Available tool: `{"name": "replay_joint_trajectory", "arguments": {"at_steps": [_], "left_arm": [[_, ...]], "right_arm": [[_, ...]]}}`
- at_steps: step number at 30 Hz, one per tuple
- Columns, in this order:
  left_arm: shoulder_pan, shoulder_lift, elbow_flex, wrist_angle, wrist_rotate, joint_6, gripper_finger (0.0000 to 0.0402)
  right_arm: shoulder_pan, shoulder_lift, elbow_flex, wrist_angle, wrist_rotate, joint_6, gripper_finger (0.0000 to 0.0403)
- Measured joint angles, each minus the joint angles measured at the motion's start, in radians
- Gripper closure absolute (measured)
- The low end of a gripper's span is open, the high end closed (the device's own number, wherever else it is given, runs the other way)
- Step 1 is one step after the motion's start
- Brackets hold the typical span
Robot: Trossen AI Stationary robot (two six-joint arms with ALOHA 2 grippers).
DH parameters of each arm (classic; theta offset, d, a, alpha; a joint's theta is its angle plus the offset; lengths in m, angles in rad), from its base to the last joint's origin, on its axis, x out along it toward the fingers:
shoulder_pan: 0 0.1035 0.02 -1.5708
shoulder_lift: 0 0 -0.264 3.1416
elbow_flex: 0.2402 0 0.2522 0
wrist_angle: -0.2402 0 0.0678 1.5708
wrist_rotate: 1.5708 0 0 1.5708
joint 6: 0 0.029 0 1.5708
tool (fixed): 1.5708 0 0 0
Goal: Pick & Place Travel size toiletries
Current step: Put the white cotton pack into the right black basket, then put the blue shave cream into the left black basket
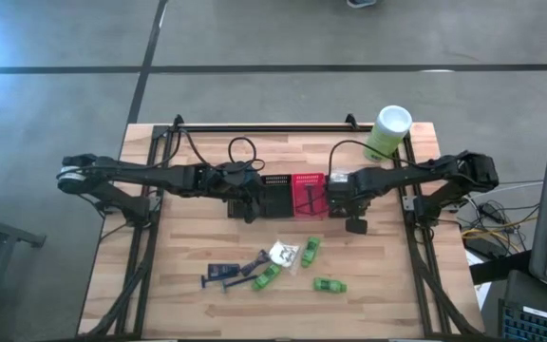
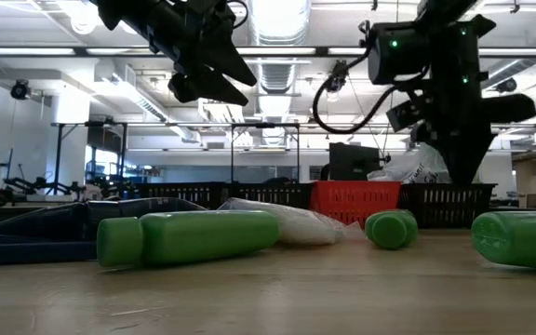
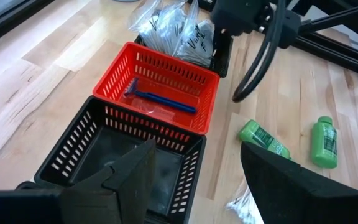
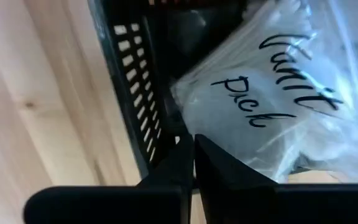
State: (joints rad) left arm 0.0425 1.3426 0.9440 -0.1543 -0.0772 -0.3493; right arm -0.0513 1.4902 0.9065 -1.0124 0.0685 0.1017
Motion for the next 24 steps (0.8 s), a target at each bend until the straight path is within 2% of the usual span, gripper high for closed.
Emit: {"name": "replay_joint_trajectory", "arguments": {"at_steps": [12, 18, 24], "left_arm": [[0.000, 0.000, 0.000, 0.000, 0.000, 0.006, 0.0161], [0.000, 0.000, 0.000, 0.000, 0.000, 0.006, 0.0161], [0.000, 0.000, 0.000, 0.000, 0.000, 0.006, 0.0161]], "right_arm": [[-0.018, 0.000, -0.049, 0.180, 0.013, 0.030, 0.0388], [-0.009, -0.014, -0.028, 0.172, 0.006, 0.057, 0.0390], [0.006, -0.068, 0.050, 0.132, -0.001, 0.056, 0.0365]]}}
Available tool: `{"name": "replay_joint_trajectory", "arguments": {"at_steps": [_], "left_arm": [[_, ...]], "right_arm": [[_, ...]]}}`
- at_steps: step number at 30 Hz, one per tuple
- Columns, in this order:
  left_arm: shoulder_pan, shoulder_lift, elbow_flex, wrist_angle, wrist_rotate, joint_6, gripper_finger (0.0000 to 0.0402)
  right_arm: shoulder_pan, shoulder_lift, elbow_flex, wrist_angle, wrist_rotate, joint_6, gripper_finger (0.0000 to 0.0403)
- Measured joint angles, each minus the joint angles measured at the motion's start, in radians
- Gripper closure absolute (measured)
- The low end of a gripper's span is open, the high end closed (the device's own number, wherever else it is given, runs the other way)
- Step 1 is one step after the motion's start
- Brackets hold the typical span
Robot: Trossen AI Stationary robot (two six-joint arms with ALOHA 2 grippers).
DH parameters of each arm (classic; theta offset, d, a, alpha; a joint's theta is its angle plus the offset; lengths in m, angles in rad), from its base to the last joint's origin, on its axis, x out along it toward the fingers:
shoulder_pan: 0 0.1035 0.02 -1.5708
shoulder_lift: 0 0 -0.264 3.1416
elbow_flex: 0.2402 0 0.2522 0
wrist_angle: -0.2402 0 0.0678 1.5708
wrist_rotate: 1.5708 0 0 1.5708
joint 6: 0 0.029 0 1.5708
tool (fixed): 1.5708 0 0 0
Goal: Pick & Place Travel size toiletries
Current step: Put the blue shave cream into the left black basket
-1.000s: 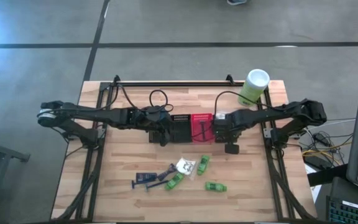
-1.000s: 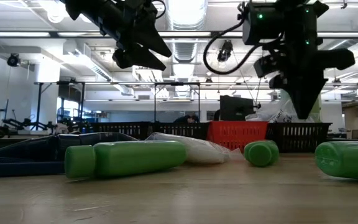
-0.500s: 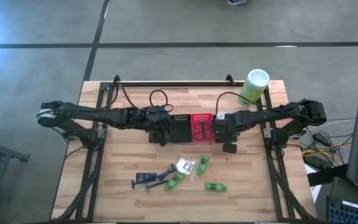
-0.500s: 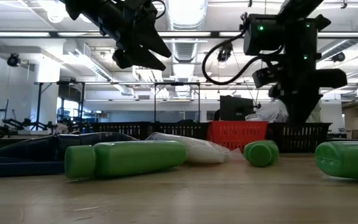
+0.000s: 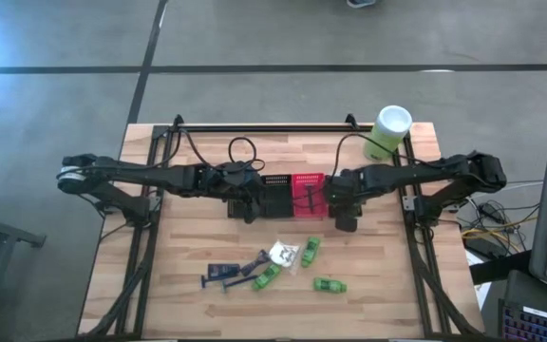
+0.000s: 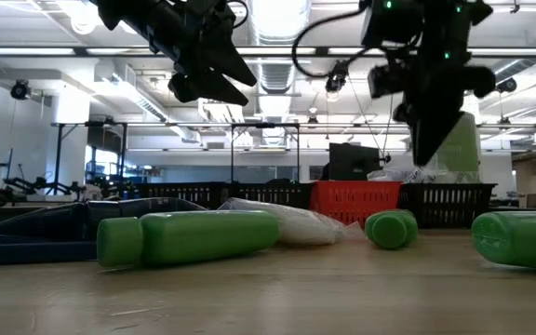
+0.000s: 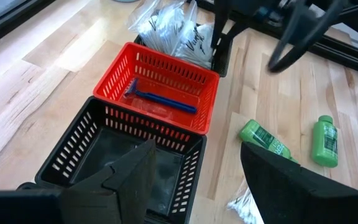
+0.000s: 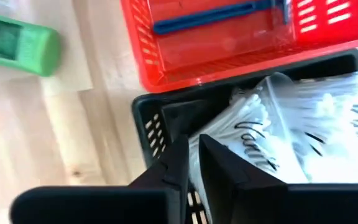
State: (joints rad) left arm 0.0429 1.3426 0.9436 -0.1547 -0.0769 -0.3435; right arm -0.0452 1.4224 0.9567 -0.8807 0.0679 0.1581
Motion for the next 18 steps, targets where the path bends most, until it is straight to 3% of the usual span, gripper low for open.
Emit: {"name": "replay_joint_trajectory", "arguments": {"at_steps": [8, 18], "left_arm": [[0.000, 0.000, 0.000, -0.003, 0.000, 0.000, 0.0161], [0.000, 0.000, 0.000, -0.003, 0.000, 0.000, 0.0161]], "right_arm": [[0.023, -0.016, 0.071, -0.109, -0.076, 0.024, 0.0283], [0.151, -0.015, 0.144, -0.119, -0.070, 0.026, 0.0193]]}}
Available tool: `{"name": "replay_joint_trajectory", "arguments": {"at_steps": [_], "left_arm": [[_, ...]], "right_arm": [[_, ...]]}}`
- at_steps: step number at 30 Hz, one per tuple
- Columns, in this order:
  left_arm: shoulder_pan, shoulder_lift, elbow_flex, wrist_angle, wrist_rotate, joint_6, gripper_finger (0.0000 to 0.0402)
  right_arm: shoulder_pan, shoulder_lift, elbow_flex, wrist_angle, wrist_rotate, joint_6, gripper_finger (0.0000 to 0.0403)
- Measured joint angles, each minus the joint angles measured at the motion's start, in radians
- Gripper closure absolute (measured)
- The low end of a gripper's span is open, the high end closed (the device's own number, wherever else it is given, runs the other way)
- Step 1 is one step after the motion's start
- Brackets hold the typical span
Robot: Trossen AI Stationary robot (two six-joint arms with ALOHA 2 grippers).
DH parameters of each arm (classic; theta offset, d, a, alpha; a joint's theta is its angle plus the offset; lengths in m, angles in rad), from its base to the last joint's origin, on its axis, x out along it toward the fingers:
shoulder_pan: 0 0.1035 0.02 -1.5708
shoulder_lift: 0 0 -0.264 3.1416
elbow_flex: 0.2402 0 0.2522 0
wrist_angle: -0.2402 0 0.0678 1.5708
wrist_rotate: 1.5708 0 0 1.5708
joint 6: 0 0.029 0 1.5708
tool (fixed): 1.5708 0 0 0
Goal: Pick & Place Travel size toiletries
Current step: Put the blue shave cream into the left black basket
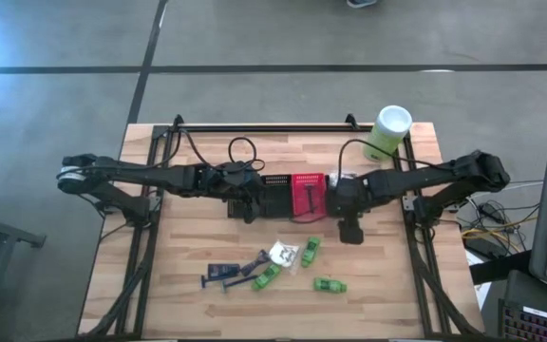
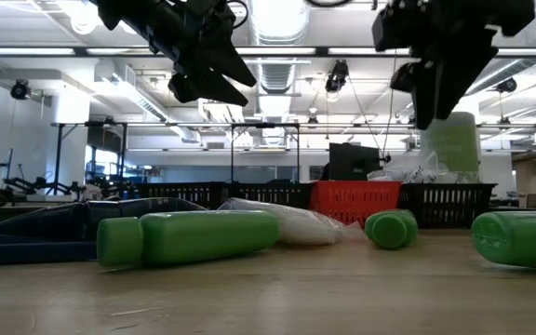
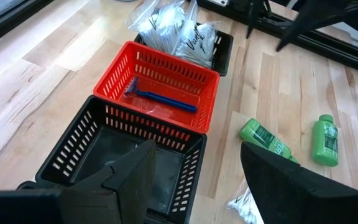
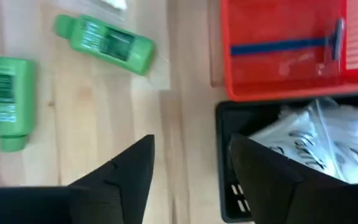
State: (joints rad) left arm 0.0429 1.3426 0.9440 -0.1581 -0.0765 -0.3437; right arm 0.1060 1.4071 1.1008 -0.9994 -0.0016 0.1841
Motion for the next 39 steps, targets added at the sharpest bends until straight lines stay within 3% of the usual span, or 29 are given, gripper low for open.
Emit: {"name": "replay_joint_trajectory", "arguments": {"at_steps": [7, 26, 39], "left_arm": [[0.000, 0.000, 0.000, 0.000, 0.000, 0.000, 0.0161], [-0.001, 0.000, 0.000, -0.010, 0.010, 0.037, 0.0161], [-0.044, 0.000, 0.000, -0.271, 0.056, 0.139, 0.0161]], "right_arm": [[0.076, 0.000, 0.022, -0.001, 0.001, 0.077, 0.0174], [0.258, 0.002, -0.020, 0.077, 0.007, 0.649, 0.0192], [0.391, 0.106, -0.009, 0.124, 0.027, 0.945, 0.0167]]}}
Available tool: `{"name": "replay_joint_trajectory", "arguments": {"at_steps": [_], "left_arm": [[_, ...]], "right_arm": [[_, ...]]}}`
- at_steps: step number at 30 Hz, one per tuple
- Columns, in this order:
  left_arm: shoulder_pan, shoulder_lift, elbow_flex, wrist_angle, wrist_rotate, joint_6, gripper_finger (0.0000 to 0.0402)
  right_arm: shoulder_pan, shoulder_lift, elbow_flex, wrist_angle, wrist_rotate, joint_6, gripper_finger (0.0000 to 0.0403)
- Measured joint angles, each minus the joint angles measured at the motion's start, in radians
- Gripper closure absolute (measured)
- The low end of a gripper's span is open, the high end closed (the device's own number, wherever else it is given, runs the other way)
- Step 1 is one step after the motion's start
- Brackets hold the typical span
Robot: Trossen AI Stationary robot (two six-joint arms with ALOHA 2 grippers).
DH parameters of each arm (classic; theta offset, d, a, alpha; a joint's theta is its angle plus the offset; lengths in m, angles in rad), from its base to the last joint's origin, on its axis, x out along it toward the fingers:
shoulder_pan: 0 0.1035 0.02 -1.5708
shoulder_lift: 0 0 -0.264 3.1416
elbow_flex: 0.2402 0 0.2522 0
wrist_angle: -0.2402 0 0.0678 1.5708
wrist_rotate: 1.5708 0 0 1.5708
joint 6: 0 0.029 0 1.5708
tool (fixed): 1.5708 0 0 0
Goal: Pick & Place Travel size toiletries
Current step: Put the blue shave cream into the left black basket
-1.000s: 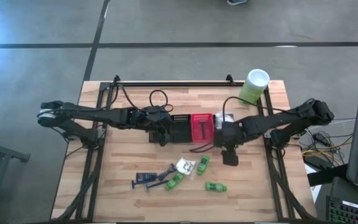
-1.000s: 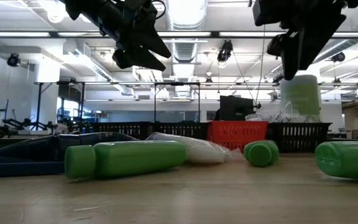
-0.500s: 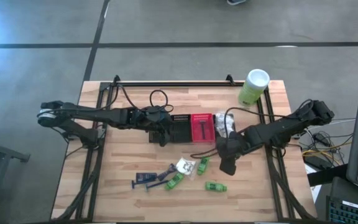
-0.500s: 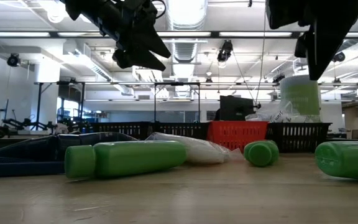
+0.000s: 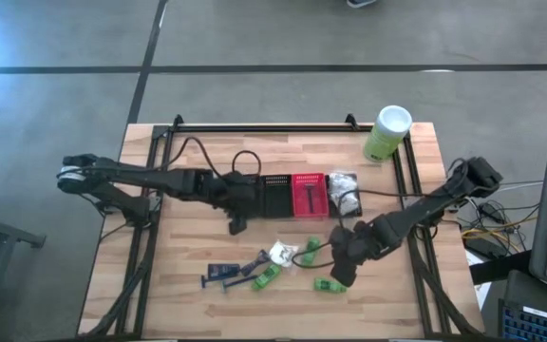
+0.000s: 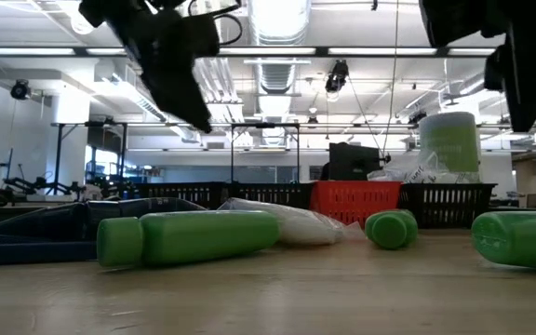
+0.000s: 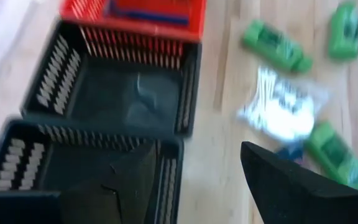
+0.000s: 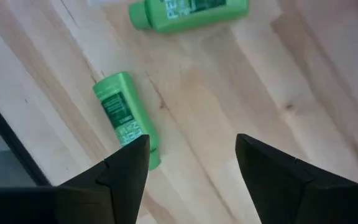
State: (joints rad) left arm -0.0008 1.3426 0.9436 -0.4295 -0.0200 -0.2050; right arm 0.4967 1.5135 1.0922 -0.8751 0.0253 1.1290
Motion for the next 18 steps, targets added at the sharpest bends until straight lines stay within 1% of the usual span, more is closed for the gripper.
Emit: {"name": "replay_joint_trajectory", "arguments": {"at_steps": [4, 9, 15, 18], "left_arm": [[-0.027, 0.000, 0.000, -0.063, 0.000, -0.003, 0.0161], [-0.068, 0.000, 0.000, -0.068, -0.001, -0.042, 0.0161], [-0.124, 0.000, 0.000, -0.069, -0.001, -0.103, 0.0161], [-0.145, 0.000, 0.000, -0.069, -0.005, -0.163, 0.0161]], "right_arm": [[0.012, 0.023, 0.010, -0.001, 0.001, 0.073, 0.0160], [0.011, 0.050, 0.018, 0.004, 0.001, 0.133, 0.0156], [0.012, 0.059, 0.028, -0.004, 0.001, 0.130, 0.0171], [0.012, 0.058, 0.028, -0.008, 0.002, 0.085, 0.0179]]}}
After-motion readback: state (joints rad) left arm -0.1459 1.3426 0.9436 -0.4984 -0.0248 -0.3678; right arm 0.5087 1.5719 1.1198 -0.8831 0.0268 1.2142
